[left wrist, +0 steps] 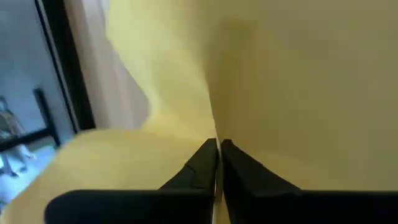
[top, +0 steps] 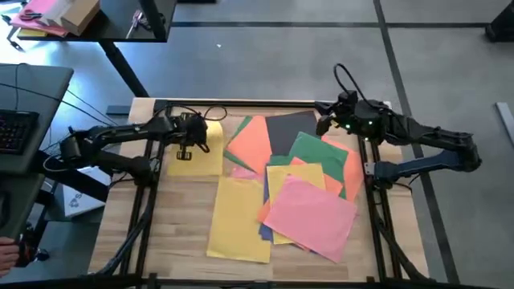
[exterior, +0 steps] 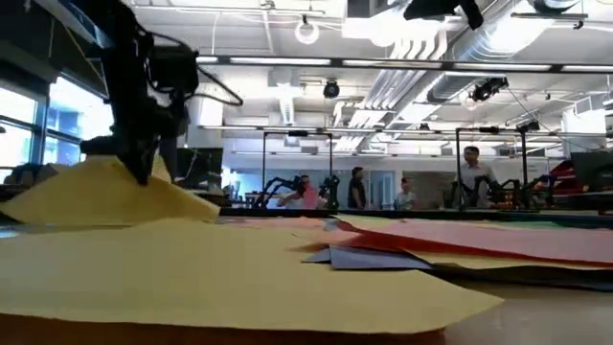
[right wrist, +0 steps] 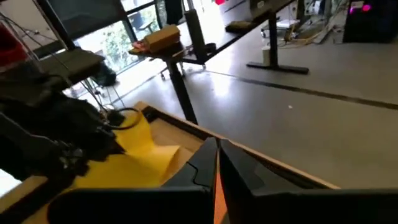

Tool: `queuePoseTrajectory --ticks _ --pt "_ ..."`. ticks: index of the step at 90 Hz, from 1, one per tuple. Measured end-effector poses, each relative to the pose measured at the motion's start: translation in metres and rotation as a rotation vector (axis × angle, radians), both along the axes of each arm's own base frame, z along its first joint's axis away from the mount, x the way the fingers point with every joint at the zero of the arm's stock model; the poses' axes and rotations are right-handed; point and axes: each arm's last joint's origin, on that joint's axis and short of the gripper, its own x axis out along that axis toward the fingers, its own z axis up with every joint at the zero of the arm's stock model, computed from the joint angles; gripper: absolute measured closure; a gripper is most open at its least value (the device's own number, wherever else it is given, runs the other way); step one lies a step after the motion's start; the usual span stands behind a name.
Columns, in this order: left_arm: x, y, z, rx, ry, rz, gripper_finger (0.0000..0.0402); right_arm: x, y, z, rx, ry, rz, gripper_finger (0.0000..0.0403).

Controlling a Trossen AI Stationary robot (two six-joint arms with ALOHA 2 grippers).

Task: Organize paper
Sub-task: Move the yellow paper to the top left of the table

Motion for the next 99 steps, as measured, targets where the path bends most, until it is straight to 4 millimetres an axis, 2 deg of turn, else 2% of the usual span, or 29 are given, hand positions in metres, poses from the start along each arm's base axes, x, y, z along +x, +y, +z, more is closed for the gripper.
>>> queuePoseTrajectory --ticks 11,31,54,66,73,81,92,99 --pt "-0.012 0.008 -0.012 -0.074 0.012 -0.004 0.0363 0.016 -0.003 -0.006 -0.008 0.003 -0.025 0.0402" --pt "-0.024 0.022 -0.023 -0.035 -0.030 0.077 0.0289 0.036 -0.012 -0.016 -0.007 0.006 -0.021 0.0402" --pt "-0.028 0.035 -0.020 0.071 -0.026 0.114 0.0209 0.040 -0.024 -0.018 0.002 -0.005 -0.010 0.0402" --pt "-0.027 0.037 -0.007 0.080 -0.011 0.169 0.0187 0.039 -0.026 -0.016 -0.015 0.000 -0.006 0.0402" --pt "-0.025 0.035 0.006 0.019 -0.067 0.214 0.0182 0.037 -0.029 -0.015 -0.014 -0.007 -0.018 0.0402" --pt "-0.022 0.028 0.016 -0.148 -0.164 0.288 0.0181 0.035 -0.032 -0.015 -0.003 -0.016 -0.019 0.0402" --pt "-0.023 0.015 0.007 -0.410 -0.256 0.396 0.0181 0.034 -0.036 -0.015 0.011 -0.017 -0.003 0.0402" --pt "-0.020 0.014 0.004 -0.377 -0.240 0.400 0.0181 0.033 -0.038 -0.016 0.015 -0.013 -0.005 0.0402"
